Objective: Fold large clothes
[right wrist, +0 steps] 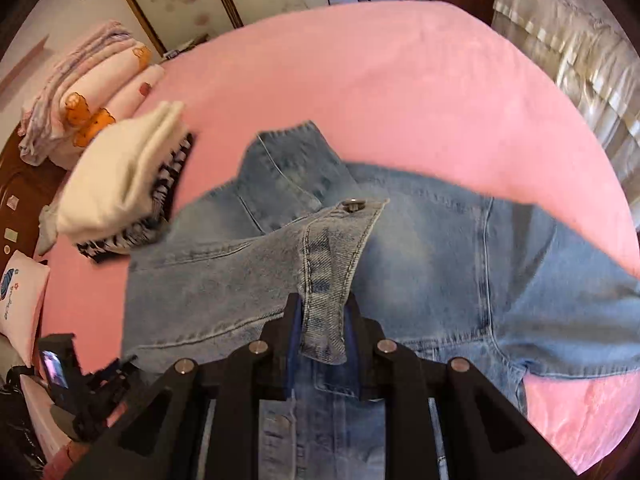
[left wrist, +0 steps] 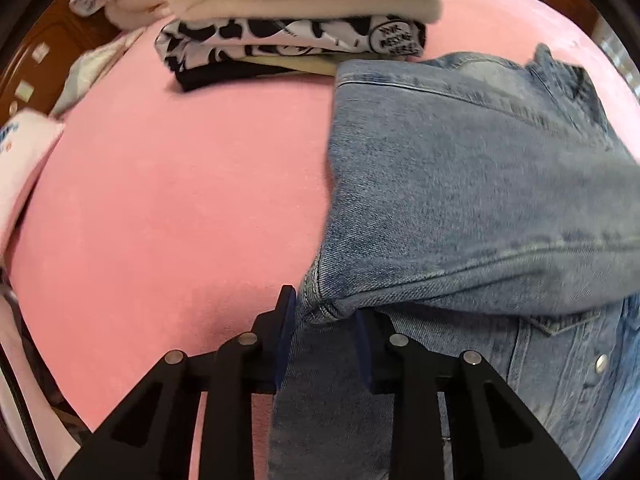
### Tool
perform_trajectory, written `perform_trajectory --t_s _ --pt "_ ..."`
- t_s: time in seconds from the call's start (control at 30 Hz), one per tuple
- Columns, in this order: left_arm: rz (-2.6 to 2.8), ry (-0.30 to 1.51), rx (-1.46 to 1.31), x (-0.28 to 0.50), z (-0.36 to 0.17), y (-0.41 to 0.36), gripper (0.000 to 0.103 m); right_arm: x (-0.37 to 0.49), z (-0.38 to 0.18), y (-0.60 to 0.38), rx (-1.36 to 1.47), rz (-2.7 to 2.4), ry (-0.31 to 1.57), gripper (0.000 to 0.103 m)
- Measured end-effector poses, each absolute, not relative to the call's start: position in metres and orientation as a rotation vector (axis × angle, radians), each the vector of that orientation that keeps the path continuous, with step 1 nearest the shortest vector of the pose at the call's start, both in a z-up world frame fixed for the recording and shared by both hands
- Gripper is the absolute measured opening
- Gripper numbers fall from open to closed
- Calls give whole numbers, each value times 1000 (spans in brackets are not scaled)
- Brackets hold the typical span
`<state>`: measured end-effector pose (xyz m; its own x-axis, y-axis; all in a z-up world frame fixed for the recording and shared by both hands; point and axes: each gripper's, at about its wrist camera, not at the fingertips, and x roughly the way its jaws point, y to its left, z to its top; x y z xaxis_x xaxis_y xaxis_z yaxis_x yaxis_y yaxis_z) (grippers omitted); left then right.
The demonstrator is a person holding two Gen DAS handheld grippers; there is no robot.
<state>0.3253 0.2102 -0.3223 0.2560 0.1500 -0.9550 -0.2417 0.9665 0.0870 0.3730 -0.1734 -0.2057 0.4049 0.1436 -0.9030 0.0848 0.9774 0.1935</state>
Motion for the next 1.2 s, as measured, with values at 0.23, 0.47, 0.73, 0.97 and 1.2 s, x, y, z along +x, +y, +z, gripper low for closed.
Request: perform_trajectory --t_s 0.23,0.47,0.73,0.97,1.2 --pt "300 1312 -191 334 -333 226 25 356 -278 -196 315 -7 1288 19" --pt "287 1325 -204 336 -330 224 25 351 -318 -200 311 -26 1351 19" --pt "278 1358 -192 347 -336 228 27 345 -319 -205 383 -72 1371 19" --pt "207 1357 -218 339 -324 241 34 338 -318 -210 393 -94 1370 29" --pt "73 1362 -200 320 -297 229 35 318 -285 -201 366 -122 1299 37"
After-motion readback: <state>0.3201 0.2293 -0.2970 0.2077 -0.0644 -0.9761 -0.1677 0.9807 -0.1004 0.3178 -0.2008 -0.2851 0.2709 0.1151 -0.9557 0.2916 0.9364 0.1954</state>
